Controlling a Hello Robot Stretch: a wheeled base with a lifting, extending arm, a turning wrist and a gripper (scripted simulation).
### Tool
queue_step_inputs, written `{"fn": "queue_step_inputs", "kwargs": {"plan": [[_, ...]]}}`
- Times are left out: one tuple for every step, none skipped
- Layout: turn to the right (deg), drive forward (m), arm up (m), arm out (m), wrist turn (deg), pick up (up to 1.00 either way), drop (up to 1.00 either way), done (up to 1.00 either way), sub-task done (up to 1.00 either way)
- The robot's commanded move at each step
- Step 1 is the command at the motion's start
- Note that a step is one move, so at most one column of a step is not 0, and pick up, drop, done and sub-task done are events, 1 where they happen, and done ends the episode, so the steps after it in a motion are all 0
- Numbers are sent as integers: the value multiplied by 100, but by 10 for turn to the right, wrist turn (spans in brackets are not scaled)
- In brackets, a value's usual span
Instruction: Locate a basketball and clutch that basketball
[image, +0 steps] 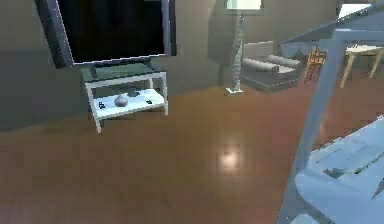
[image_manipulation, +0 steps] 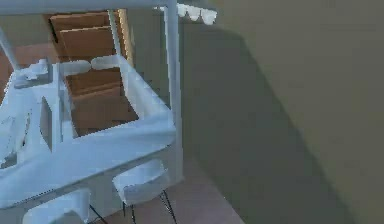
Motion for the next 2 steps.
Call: {"fn": "queue_step_inputs", "kwargs": {"plan": [[-300, 0, 0, 0, 0, 0, 0, 0, 0], [0, 100, 0, 0, 0, 0, 0, 0, 0]]}}
